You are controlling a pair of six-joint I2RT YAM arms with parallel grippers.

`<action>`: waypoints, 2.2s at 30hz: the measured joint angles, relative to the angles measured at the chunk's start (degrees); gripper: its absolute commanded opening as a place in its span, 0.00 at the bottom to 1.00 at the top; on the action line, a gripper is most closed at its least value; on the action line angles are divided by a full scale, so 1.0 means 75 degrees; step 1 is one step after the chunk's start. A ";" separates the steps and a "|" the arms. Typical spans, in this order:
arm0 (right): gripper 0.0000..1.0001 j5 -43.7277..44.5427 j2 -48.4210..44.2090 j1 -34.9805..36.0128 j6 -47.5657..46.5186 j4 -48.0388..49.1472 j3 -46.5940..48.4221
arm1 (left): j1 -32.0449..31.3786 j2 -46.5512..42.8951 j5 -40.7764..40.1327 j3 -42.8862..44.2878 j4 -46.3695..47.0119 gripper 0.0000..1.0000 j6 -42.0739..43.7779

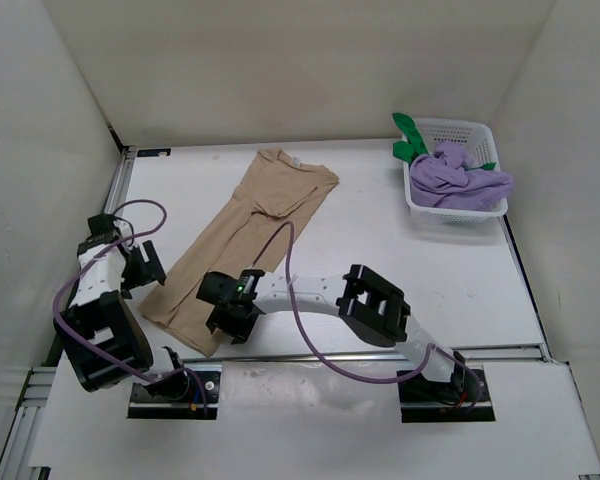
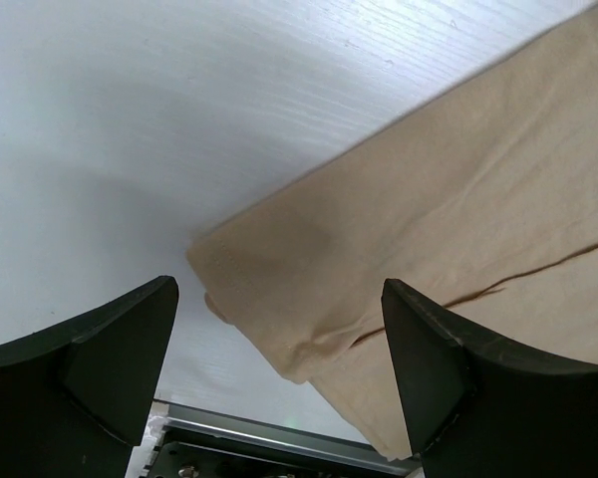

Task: Fold and stack the t-shirts
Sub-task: Rotate the tshirt 90 degrees

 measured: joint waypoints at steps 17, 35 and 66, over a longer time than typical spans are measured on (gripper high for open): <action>0.01 -0.0376 0.0729 0.0251 0.1137 0.0035 0.0836 | 0.0230 -0.0032 0.0312 0.0000 0.0006 0.96 0.0000; 0.01 0.0437 -0.4141 -0.0653 -0.0632 0.0956 -0.6044 | 0.0067 -0.0627 0.0443 0.1413 -0.0854 1.00 -0.0003; 0.00 0.0067 0.1577 -0.6030 -0.6391 0.0391 0.3156 | -0.3570 -0.0688 -0.0941 0.1169 -0.1227 1.00 0.0000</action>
